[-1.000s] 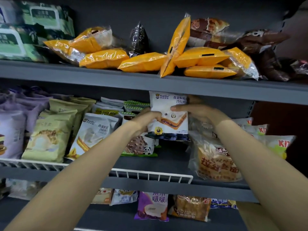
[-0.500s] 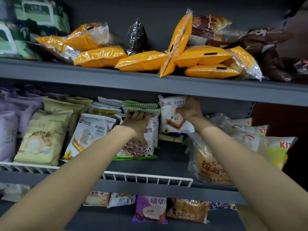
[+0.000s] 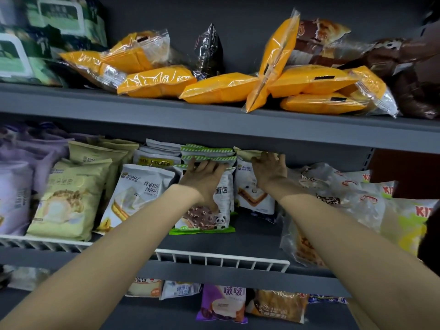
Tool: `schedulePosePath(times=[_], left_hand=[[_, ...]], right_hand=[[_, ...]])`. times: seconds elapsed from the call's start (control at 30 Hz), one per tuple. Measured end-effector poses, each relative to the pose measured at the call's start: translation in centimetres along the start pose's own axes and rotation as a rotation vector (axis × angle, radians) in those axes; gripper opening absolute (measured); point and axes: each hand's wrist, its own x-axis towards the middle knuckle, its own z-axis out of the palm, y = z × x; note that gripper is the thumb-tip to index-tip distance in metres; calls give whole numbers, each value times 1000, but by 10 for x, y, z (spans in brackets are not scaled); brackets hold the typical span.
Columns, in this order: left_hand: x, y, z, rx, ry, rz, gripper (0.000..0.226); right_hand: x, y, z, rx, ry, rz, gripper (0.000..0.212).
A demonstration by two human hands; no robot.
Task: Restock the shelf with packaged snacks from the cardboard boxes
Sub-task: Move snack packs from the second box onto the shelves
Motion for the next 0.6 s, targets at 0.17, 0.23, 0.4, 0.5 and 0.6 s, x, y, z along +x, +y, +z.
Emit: schedulePosePath(times=[0.17,0.23,0.4,0.5,0.6], left_hand=[[-13,1,-8,-86,152,-43,83],[-23,3,-13,-168,249,-98,61],[-71,-9,-17,-340,563,-263,29],[-113,-28,-15,-331,631,-361,21],[-167,-63,-8,-362,658,-487,18]], right_hand=[[-24,-5,-12,440,188,-70,59],[-41,-10,-25,658,285,-90,51],[-78,-46,-58,1020,194,-247,31],[-101,-85,-79,1106,219,-360,26],[-123,-141,-101,1146,234,-482,23]])
